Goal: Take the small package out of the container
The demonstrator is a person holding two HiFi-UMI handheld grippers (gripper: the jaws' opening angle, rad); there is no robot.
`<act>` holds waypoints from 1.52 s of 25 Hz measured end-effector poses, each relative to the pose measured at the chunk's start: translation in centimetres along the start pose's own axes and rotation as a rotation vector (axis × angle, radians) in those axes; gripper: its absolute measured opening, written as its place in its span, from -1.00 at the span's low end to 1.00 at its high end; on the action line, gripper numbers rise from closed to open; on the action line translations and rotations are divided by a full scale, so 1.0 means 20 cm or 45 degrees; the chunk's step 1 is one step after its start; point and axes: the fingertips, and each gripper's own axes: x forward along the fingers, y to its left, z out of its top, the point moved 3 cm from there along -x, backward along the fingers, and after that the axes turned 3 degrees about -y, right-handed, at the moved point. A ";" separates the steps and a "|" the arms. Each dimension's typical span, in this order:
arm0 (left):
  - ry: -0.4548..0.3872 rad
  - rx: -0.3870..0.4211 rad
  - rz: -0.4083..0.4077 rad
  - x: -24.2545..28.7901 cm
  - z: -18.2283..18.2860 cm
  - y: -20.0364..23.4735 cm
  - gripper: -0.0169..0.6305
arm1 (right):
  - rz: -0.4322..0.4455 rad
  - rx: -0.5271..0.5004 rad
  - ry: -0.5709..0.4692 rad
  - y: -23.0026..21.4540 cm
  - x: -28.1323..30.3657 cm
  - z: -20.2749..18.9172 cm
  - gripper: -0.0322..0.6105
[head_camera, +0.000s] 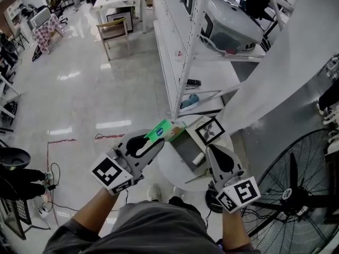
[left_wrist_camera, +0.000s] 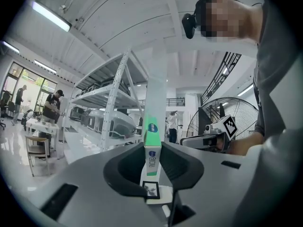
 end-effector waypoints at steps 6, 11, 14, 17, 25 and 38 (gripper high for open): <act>-0.004 0.000 0.001 0.01 0.01 0.00 -0.63 | 0.019 -0.009 -0.007 0.01 0.02 0.03 -0.83; -0.008 -0.012 0.004 0.03 -0.01 0.01 -0.63 | 0.030 -0.008 0.002 -0.01 0.03 0.01 -0.83; -0.009 -0.016 0.004 0.04 -0.01 0.00 -0.63 | 0.036 0.000 0.006 -0.02 0.03 0.01 -0.83; -0.010 -0.012 0.006 0.06 -0.01 0.01 -0.63 | 0.038 0.002 0.012 -0.03 0.04 0.01 -0.83; 0.002 -0.013 0.013 0.09 -0.03 0.01 -0.63 | 0.044 0.016 0.027 -0.07 0.04 -0.02 -0.83; 0.015 -0.038 0.030 0.13 -0.07 -0.01 -0.63 | 0.045 0.028 0.053 -0.12 0.03 -0.07 -0.83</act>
